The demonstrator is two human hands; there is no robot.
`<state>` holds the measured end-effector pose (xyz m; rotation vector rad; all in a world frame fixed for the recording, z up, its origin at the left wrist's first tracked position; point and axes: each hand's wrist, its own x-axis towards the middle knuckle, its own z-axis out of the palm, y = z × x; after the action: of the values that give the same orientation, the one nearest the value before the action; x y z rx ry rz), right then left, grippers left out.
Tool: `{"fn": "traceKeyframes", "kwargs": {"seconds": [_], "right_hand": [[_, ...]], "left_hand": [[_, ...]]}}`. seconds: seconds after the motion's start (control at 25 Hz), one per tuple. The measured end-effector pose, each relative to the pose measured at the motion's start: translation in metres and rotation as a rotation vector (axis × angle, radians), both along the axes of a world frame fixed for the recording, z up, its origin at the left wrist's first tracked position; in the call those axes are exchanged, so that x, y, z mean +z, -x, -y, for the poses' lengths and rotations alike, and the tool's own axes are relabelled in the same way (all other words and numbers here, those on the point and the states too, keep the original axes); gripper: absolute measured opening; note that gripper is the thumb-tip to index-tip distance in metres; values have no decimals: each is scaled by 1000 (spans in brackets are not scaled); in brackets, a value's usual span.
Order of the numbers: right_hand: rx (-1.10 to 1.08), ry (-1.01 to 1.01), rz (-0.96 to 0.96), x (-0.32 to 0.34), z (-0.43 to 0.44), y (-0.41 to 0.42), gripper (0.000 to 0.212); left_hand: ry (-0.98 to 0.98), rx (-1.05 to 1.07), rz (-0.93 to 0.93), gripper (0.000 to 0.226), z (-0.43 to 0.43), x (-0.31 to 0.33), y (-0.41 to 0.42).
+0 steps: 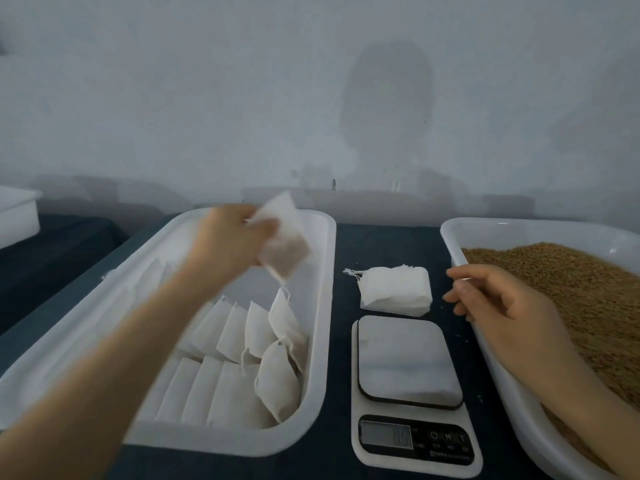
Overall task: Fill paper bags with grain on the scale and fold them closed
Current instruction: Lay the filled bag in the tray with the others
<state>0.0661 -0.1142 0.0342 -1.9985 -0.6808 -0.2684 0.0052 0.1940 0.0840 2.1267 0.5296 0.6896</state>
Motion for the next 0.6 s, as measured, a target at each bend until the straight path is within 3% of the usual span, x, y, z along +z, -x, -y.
{"fn": "traceKeyframes", "kwargs": {"seconds": [0.16,0.4,0.48,0.6], "right_hand": [[-25,13,7,-2,0,-3,22],[-77,12,19,-2,2,-7,18],[-86,22,18,-2,2,-7,17],[-87,16,4,-2,1,-6,17]], "left_hand": [[68,285,-117,18,-95,-14,6],[14,304,-596,17,-136,-62,13],[-60,284,-648,8,-130,-59,14],[-345,348,-718,28,-116,-51,5]]}}
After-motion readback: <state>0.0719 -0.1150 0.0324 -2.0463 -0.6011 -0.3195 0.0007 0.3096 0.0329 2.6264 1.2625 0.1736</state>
